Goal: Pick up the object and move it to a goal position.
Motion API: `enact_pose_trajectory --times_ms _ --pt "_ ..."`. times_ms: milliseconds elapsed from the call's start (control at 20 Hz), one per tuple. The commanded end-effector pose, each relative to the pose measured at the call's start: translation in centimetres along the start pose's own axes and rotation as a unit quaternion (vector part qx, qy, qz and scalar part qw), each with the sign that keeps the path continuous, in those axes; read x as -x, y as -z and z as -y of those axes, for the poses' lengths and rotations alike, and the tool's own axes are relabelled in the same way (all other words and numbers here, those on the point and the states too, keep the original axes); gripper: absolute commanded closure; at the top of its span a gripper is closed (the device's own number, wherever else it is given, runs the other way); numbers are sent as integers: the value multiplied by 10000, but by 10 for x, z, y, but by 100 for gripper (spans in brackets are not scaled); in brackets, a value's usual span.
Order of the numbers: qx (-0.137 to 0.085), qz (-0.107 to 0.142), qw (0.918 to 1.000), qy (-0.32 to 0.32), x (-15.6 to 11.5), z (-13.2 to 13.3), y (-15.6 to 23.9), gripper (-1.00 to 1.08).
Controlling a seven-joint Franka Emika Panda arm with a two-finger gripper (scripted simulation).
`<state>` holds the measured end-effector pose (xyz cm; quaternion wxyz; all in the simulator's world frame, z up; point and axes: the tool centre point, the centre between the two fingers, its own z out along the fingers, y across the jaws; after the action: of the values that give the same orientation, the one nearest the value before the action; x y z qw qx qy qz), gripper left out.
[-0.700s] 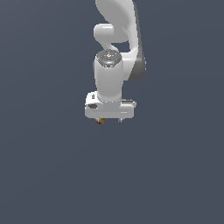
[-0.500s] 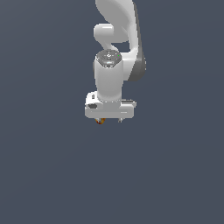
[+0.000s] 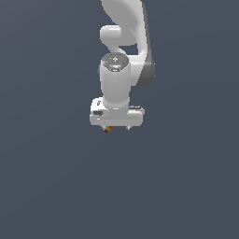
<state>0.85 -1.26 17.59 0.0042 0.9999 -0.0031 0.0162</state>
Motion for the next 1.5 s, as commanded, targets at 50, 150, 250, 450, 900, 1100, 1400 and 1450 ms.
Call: enact_pose_trajectory --times_ms 50,150,250,450,900,1100,1400,1450 --pt "59 -70 9999 -75 -3 -15 5 -92" --pt "108 -127 9998 -124 -5 -27 10 -92" --pt "134 -157 9997 -140 -6 -33 13 -92" --pt "128 -150 9997 -143 -6 -32 12 -92" --pt "77 -85 9988 -485 16 -38 -12 -92" --pt "41 -28 9969 -789 36 -43 -32 -92" --pt "0 74 9910 -1336 75 -51 -63 -92" --pt "-3 88 9900 -1411 80 -53 -67 -92"
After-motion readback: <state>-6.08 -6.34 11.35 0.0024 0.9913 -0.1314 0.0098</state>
